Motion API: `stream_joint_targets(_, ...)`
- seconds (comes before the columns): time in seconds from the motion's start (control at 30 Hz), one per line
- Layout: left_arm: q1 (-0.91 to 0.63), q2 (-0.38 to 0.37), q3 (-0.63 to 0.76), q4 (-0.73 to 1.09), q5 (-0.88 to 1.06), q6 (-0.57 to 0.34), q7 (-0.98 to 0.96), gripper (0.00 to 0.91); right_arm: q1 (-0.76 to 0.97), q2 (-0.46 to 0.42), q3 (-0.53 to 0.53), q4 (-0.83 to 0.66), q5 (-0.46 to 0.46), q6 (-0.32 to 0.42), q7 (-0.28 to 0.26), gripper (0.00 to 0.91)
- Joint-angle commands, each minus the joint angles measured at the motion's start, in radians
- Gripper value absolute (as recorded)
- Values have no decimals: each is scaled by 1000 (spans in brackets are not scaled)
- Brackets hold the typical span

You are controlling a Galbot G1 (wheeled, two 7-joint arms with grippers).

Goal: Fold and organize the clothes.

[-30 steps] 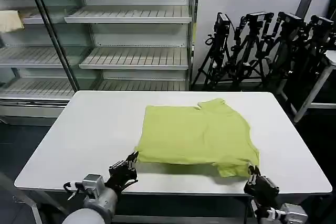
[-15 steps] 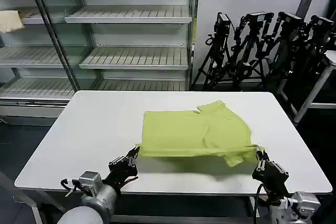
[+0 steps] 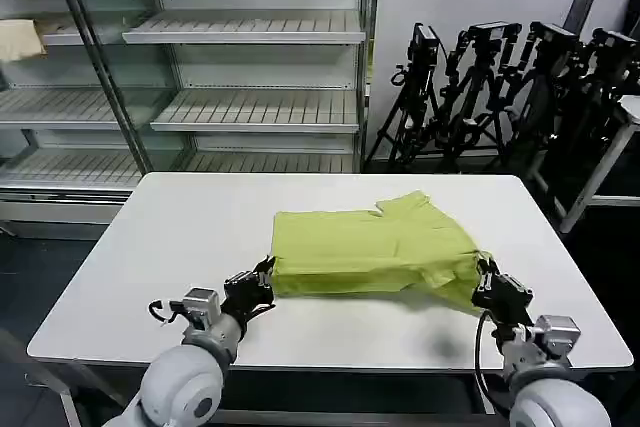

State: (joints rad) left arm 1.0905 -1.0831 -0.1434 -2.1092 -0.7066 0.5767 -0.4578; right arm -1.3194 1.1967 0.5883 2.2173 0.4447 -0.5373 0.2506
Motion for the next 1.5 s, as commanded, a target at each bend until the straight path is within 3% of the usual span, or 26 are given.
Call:
stream_joint_targets(0.03,-71,-7,29,134,36,0,0,20,99,-39,-38,-141,-3,0,-5,0)
stream_joint_targets(0.33,-63,-17,23,149,75,0,0,20,129,-16,-105,-244,-90,11,-21,0)
stream_joint_targets(0.87,-63,-54,45,141,138,-1,5,20,150,20,-135,-311,-157,30,-18,0)
stream_joint_targets(0.9,-63,-55,46,141,138,-1,8,20,149,22,-134,-310,-163,28,-19,312)
stream_joint_targets(0.93,-63,-56,46,140,138,-1,10,111,146,23,-135,-307,-168,25,-20,625)
stream_joint_targets(0.97,-62,-56,46,139,137,-1,11,312,142,25,-134,-301,-169,24,-21,887)
stream_joint_targets(1.0,-59,-56,45,136,137,-1,12,756,138,28,-133,-295,-169,25,-22,907)
stream_joint_targets(1.03,-53,-55,43,126,136,-1,13,907,133,30,-131,-287,-168,26,-21,907)
stream_joint_targets(1.5,112,-50,4,-37,152,-1,18,907,-55,52,-17,-60,-174,35,-26,907)
